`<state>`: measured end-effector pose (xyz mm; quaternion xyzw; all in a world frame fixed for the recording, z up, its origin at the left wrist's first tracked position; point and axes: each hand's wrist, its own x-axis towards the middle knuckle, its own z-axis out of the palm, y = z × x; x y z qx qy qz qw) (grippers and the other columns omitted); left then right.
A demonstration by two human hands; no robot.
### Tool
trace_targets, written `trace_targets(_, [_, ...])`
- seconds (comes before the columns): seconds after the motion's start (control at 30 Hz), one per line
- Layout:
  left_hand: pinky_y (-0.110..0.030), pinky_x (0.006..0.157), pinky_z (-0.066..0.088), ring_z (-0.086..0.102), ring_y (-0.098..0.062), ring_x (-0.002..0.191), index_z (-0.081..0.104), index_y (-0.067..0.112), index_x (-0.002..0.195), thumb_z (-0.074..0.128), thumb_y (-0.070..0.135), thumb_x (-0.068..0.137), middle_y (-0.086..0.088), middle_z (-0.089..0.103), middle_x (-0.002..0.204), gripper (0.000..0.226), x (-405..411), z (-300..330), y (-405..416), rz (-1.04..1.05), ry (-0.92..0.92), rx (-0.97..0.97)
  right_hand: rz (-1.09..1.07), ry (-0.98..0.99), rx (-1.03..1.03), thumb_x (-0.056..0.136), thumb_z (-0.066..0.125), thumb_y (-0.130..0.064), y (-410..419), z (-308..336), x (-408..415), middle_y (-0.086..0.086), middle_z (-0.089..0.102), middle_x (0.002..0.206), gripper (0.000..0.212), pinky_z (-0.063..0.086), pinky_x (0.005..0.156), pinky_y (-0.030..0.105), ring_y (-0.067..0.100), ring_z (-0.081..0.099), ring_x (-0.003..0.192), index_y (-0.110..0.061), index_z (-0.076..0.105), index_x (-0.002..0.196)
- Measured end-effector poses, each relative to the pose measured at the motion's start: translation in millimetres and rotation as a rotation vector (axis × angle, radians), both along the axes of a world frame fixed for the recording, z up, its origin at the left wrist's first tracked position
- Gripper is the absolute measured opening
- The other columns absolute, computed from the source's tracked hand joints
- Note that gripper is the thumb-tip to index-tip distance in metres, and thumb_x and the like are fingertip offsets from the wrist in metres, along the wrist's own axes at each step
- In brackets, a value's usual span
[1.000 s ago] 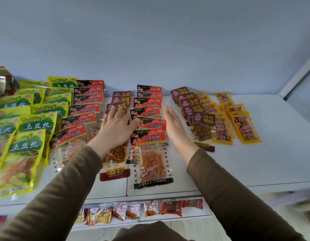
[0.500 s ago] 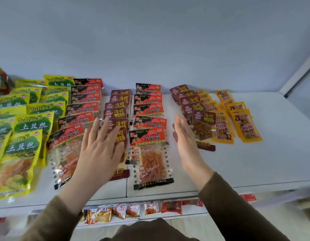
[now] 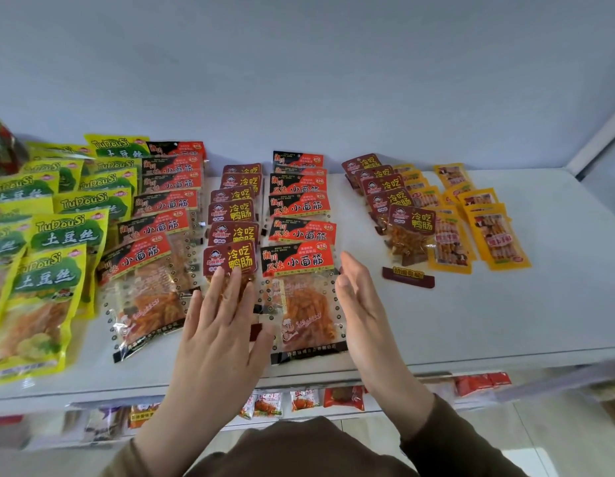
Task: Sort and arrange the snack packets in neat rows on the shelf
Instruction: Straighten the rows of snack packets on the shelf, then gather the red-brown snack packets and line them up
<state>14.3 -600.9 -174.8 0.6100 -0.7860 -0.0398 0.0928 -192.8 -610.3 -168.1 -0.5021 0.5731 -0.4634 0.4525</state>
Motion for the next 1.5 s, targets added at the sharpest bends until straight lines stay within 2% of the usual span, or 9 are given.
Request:
trace_targets(0.1, [-0.035,0.124,-0.017,-0.020,-0.011,0.156,0.014,0.025,0.163,0.009,0.067,0.103,0.005,-0.005,0.171,0.074,-5,1,2,-0.003,0.041,0.018,0.001,-0.005,0.004,0.104,0.034,-0.042,2,0,4,-0.064,0.034,0.117,0.041,0.026,0.090,-0.009,-0.039,0.031,0.113,-0.047,0.026,0.144])
trace_targets(0.33, [-0.034,0.125,-0.014,-0.022,-0.006,0.154,0.016,0.027,0.163,0.011,0.067,0.102,0.009,-0.008,0.170,0.073,-9,5,4,-0.024,0.106,0.029,-0.014,0.005,-0.001,0.097,0.034,-0.050,2,0,3,-0.054,0.028,0.127,0.048,0.026,0.091,-0.009,-0.039,0.030,0.113,-0.048,0.024,0.144])
trace_targets(0.53, [-0.028,0.121,-0.023,-0.034,0.000,0.147,-0.015,0.029,0.160,0.002,0.072,0.095,0.017,-0.019,0.165,0.080,-16,14,-14,-0.038,0.166,0.075,-0.041,0.076,0.010,0.098,0.036,-0.057,-19,-3,-8,-0.021,0.025,0.159,0.063,0.022,0.124,0.034,0.000,0.026,0.146,-0.039,0.021,0.156])
trace_targets(0.7, [-0.026,0.118,-0.025,-0.036,0.000,0.146,-0.031,0.031,0.155,-0.010,0.075,0.085,0.015,-0.023,0.166,0.085,-27,2,-23,-0.067,0.153,0.132,-0.025,0.171,-0.037,0.103,0.034,-0.059,-26,-18,6,-0.018,0.032,0.159,0.057,0.030,0.122,0.043,0.002,0.030,0.146,-0.042,0.021,0.156])
trace_targets(0.93, [-0.038,0.126,-0.013,-0.025,-0.016,0.154,-0.018,0.026,0.161,-0.007,0.072,0.094,0.001,-0.015,0.170,0.082,-23,-9,-33,-0.035,0.077,0.022,-0.023,0.173,-0.040,0.101,0.033,-0.064,-32,-12,5,-0.017,0.025,0.164,0.058,0.027,0.124,0.047,0.004,0.023,0.150,-0.047,0.021,0.155])
trace_targets(1.07, [-0.036,0.126,-0.015,-0.019,-0.018,0.157,-0.009,0.024,0.163,0.005,0.070,0.101,-0.003,-0.012,0.171,0.078,-24,-6,-26,-0.013,0.098,-0.056,-0.063,0.131,-0.087,0.101,0.036,-0.055,-26,1,-17,-0.016,0.024,0.165,0.058,0.022,0.126,0.037,-0.002,0.020,0.150,-0.036,0.032,0.155])
trace_targets(1.2, [-0.042,0.128,-0.006,-0.013,-0.019,0.158,-0.001,0.022,0.165,0.015,0.066,0.104,-0.002,-0.006,0.172,0.076,-42,7,-14,-0.017,0.113,-0.112,-0.117,0.066,-0.180,0.106,0.041,-0.036,-23,7,-57,-0.013,0.039,0.158,0.041,0.030,0.121,0.030,-0.002,0.032,0.145,-0.032,0.043,0.147])
trace_targets(1.37, [-0.042,0.128,-0.005,-0.011,-0.019,0.159,0.007,0.022,0.165,0.017,0.064,0.105,0.000,-0.001,0.173,0.074,-112,24,-14,-0.047,0.115,-0.171,-0.097,0.019,-0.182,0.107,0.044,-0.029,-34,7,-119,-0.018,0.048,0.142,0.035,0.040,0.097,0.008,-0.014,0.043,0.128,-0.034,0.047,0.142])
trace_targets(1.5, [-0.032,0.126,-0.013,-0.013,-0.018,0.158,0.008,0.023,0.165,0.012,0.062,0.104,0.000,0.002,0.172,0.073,-186,20,-33,-0.092,0.108,-0.108,-0.023,0.074,-0.124,0.108,0.043,-0.028,-47,8,-176,-0.018,0.045,0.140,0.038,0.040,0.099,0.010,-0.023,0.043,0.115,-0.032,0.044,0.146])
